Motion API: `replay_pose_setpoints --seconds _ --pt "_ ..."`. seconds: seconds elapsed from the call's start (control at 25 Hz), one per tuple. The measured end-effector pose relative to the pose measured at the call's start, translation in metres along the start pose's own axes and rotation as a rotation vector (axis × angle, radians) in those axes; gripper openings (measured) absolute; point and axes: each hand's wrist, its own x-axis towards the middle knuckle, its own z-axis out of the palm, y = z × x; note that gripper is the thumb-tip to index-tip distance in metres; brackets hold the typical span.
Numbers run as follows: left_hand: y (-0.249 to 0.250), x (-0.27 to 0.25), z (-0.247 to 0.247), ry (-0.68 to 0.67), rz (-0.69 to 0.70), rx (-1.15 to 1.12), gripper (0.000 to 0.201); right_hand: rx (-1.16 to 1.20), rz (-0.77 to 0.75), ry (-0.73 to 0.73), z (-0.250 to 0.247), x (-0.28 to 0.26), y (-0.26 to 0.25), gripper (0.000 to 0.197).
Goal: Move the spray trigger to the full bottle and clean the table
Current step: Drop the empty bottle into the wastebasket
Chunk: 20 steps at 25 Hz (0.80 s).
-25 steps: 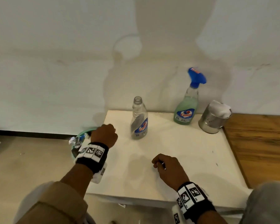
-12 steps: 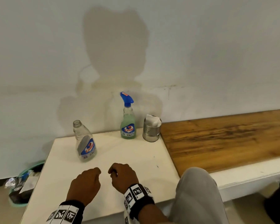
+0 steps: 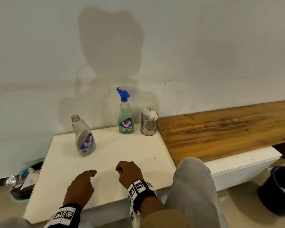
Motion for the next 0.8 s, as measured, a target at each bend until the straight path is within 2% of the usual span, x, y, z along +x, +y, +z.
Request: replay_pose_setpoints --seconds 0.12,0.2,0.32,0.44,0.56,0.64,0.8 --pt "-0.009 -0.005 0.004 -0.017 -0.003 -0.028 0.058 -0.043 0.015 0.029 0.004 -0.001 0.009 0.019" --pt "-0.009 -0.003 0.002 0.018 0.004 -0.080 0.061 -0.070 0.024 0.074 0.002 -0.002 0.011 0.018" --pt "-0.004 -0.009 0.001 0.082 -0.015 -0.081 0.048 -0.094 0.029 0.146 0.004 -0.010 0.016 0.027" --pt "-0.001 -0.014 0.008 -0.007 -0.021 -0.099 0.060 -0.035 0.031 0.153 0.013 -0.021 0.029 0.034" --pt "-0.004 -0.016 0.013 -0.031 0.001 -0.087 0.062 -0.079 0.013 0.098 0.012 -0.026 0.038 0.039" --pt "-0.004 -0.015 0.010 0.026 -0.013 -0.122 0.059 -0.075 0.003 0.106 0.012 -0.025 0.037 0.038" --pt "0.008 0.008 -0.023 0.288 -0.071 -0.302 0.045 0.053 -0.014 0.174 0.018 -0.017 0.026 0.030"
